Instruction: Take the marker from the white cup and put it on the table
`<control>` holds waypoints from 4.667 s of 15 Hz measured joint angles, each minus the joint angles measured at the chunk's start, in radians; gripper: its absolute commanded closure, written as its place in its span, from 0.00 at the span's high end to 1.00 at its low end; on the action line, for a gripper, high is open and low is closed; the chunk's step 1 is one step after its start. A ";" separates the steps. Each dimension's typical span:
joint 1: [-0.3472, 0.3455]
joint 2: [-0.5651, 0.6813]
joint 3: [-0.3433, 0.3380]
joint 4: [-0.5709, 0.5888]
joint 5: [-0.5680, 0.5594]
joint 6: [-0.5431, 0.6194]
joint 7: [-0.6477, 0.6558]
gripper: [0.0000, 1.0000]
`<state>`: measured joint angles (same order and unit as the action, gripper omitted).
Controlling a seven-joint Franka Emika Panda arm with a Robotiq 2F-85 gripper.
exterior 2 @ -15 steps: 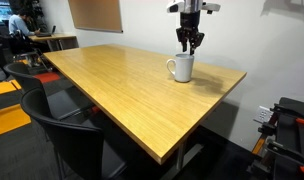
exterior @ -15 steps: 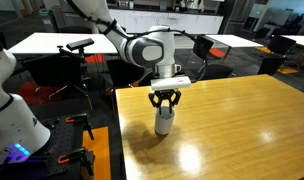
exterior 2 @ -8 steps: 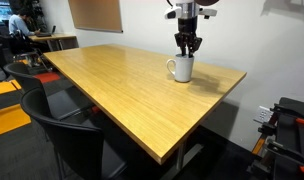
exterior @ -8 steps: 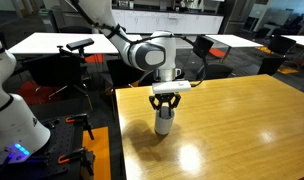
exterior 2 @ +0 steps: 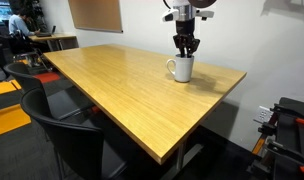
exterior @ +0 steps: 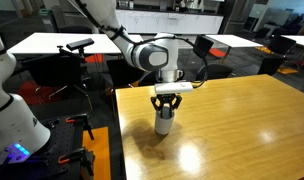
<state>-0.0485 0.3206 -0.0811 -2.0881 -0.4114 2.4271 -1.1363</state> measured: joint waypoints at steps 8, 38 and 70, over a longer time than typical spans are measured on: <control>0.000 0.024 0.006 0.043 0.000 -0.078 0.000 0.36; 0.030 -0.247 0.064 0.025 -0.025 -0.239 0.041 0.05; 0.045 0.022 0.152 0.198 0.324 -0.441 -0.723 0.60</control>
<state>-0.0040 0.3431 0.0714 -1.8903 -0.0871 1.9863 -1.8591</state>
